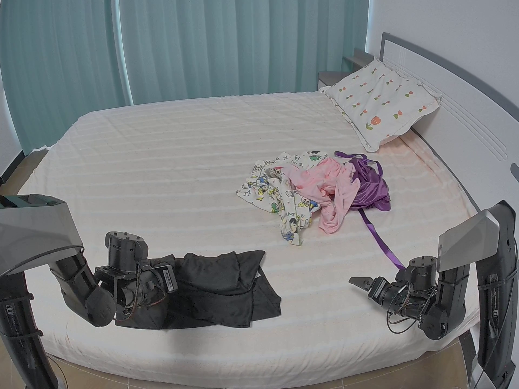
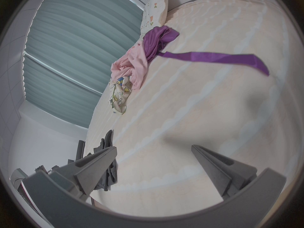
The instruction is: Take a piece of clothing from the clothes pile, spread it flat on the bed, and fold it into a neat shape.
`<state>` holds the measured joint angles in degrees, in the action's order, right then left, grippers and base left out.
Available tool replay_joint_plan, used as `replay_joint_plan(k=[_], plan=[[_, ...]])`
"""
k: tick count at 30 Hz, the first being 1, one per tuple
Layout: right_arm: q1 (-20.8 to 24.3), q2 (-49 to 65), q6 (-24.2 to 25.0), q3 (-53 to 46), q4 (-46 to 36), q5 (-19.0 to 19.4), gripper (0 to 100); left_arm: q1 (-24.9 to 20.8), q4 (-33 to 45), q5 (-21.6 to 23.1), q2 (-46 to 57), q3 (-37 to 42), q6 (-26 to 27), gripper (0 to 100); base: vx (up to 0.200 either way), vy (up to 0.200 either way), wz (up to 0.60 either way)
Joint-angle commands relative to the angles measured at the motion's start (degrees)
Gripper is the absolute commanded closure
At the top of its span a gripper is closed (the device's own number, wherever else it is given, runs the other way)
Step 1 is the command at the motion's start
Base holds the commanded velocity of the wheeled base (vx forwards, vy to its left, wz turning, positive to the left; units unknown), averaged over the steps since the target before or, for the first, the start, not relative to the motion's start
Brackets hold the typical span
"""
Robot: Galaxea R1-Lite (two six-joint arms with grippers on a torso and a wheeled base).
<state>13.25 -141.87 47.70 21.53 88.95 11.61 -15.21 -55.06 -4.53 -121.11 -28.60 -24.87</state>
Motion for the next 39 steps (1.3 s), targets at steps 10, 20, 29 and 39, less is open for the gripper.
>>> replay_joint_plan(k=[10,20,29,39], plan=[[0.4,-0.5,-0.4,0.0,0.7,0.0,0,-3.5,2.9,-1.0,-6.4,-9.6,-3.5,100,0.000,-0.060,0.00],[0.4,-0.8,-0.8,0.0,0.7,0.0,0,-8.3,9.3,-3.3,-9.5,-18.6,-10.8,100,0.000,0.000,0.00],[0.4,-0.9,-0.9,0.1,0.8,-0.1,0,-11.7,16.7,-3.2,-9.8,-24.6,-15.1,100,0.000,0.000,0.00],[0.4,-0.9,-0.9,0.1,0.7,-0.1,0,-13.1,17.8,-2.8,-9.2,-25.2,-19.4,0,0.000,0.000,0.00]])
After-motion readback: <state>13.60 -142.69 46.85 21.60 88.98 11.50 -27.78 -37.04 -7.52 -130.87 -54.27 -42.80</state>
